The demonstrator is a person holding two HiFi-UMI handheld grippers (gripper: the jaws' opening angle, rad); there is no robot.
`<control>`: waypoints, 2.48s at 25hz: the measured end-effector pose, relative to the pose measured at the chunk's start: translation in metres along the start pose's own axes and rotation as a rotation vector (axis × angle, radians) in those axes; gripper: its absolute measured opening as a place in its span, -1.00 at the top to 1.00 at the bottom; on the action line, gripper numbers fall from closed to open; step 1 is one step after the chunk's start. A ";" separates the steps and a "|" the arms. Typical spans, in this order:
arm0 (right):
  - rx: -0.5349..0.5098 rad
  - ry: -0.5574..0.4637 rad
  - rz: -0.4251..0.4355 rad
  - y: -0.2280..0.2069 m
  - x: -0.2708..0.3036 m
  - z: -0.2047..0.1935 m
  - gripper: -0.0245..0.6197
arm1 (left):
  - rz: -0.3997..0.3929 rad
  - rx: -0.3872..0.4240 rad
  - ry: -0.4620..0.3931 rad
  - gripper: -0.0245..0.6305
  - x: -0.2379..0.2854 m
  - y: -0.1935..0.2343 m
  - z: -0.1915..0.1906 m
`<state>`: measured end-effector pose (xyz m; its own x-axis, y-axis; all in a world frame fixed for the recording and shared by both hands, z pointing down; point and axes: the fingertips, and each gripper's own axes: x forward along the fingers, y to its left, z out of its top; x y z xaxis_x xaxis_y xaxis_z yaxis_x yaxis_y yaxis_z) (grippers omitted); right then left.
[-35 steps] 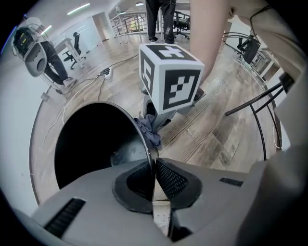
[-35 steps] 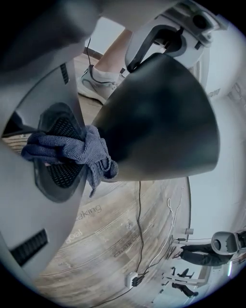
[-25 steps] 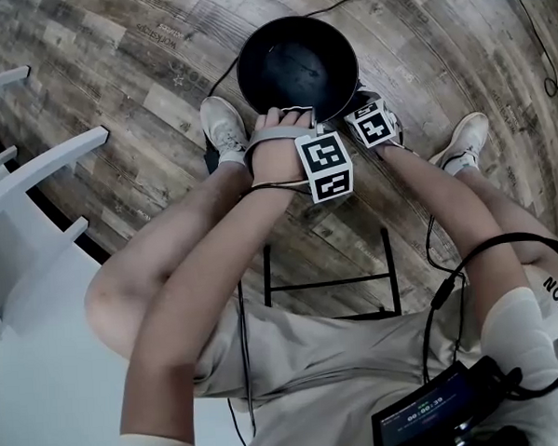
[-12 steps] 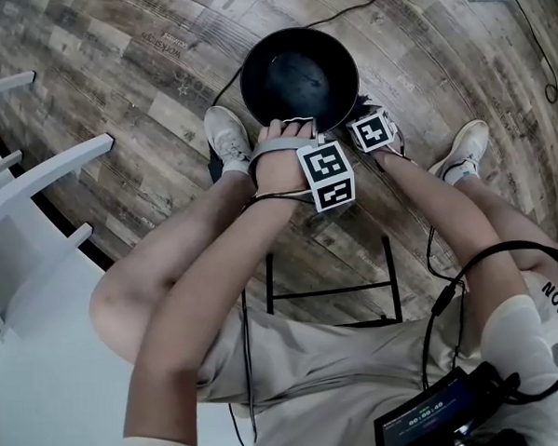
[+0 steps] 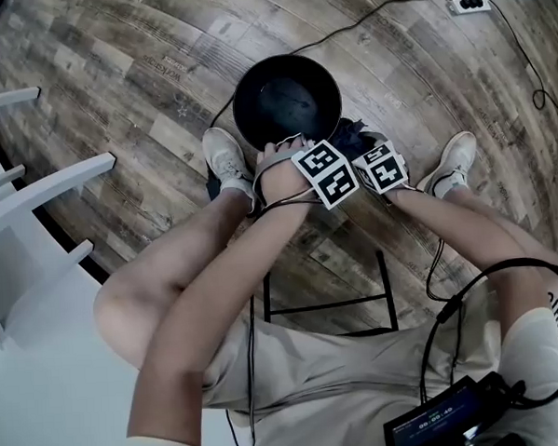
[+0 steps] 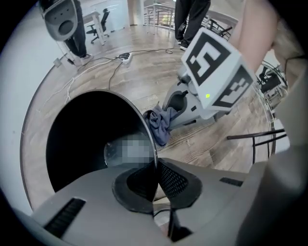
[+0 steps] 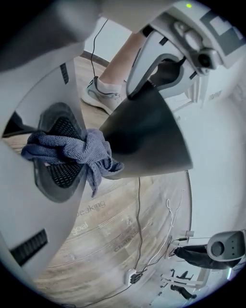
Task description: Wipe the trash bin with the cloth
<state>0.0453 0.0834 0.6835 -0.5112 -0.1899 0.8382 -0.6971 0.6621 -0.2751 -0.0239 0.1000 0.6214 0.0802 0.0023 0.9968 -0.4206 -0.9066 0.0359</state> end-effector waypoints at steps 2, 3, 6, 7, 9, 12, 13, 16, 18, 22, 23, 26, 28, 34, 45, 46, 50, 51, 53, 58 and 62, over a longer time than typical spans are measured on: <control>-0.009 -0.027 0.017 0.006 -0.015 0.009 0.69 | -0.013 -0.052 -0.004 0.85 0.000 -0.003 0.005; -0.015 -0.040 0.025 0.009 -0.022 0.013 0.69 | -0.017 -0.073 -0.010 0.85 0.000 -0.004 0.007; -0.018 -0.070 0.049 0.019 -0.040 0.022 0.69 | -0.018 -0.105 -0.043 0.85 -0.003 -0.004 0.012; -0.016 -0.078 0.057 0.022 -0.046 0.024 0.69 | -0.017 -0.103 -0.056 0.85 -0.004 -0.004 0.012; -0.015 -0.093 0.070 0.027 -0.057 0.028 0.69 | -0.014 -0.077 -0.077 0.84 -0.009 -0.006 0.012; -0.014 -0.113 0.082 0.034 -0.070 0.034 0.69 | 0.002 -0.017 -0.099 0.82 -0.017 -0.007 0.004; -0.009 -0.120 0.086 0.037 -0.072 0.036 0.69 | 0.005 0.002 -0.103 0.81 -0.020 -0.007 0.001; 0.012 -0.143 0.099 0.044 -0.078 0.046 0.69 | 0.006 0.058 -0.099 0.78 -0.024 -0.006 -0.011; 0.027 -0.156 0.109 0.049 -0.079 0.051 0.69 | 0.012 0.093 -0.086 0.78 -0.022 -0.006 -0.015; 0.049 -0.168 0.115 0.052 -0.078 0.059 0.69 | 0.018 0.145 -0.052 0.79 -0.015 -0.009 -0.019; 0.051 -0.169 0.113 0.051 -0.077 0.060 0.69 | 0.020 0.156 -0.048 0.82 -0.013 -0.010 -0.019; 0.054 -0.158 0.112 0.048 -0.069 0.060 0.69 | 0.027 0.196 -0.043 0.85 -0.010 -0.009 -0.019; 0.063 -0.144 0.110 0.046 -0.062 0.057 0.69 | 0.025 0.221 -0.042 0.86 -0.009 -0.009 -0.019; 0.073 -0.093 0.099 0.043 -0.031 0.041 0.69 | 0.015 0.241 -0.044 0.86 -0.007 -0.009 -0.018; 0.004 0.009 0.048 0.030 0.039 0.004 0.69 | 0.024 0.275 -0.044 0.86 -0.004 -0.008 -0.017; -0.010 0.015 0.040 0.028 0.045 0.001 0.69 | 0.024 0.278 -0.044 0.86 -0.004 -0.008 -0.017; -0.028 0.047 -0.007 0.016 0.068 -0.016 0.69 | 0.029 0.288 -0.040 0.86 -0.003 -0.009 -0.016; -0.033 0.052 -0.016 0.014 0.073 -0.018 0.69 | 0.028 0.289 -0.038 0.86 -0.003 -0.009 -0.016; -0.048 0.057 -0.028 0.011 0.083 -0.021 0.69 | 0.028 0.291 -0.034 0.86 -0.002 -0.009 -0.016; -0.083 0.101 -0.045 0.004 0.102 -0.033 0.69 | 0.036 0.299 -0.025 0.86 -0.001 -0.008 -0.016; -0.164 0.134 -0.033 0.001 0.110 -0.037 0.69 | 0.046 0.305 -0.021 0.86 0.000 -0.008 -0.015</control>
<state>0.0066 0.0904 0.7931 -0.4104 -0.1227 0.9036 -0.6154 0.7685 -0.1752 -0.0346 0.1135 0.6224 0.0871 -0.0473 0.9951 -0.1341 -0.9903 -0.0354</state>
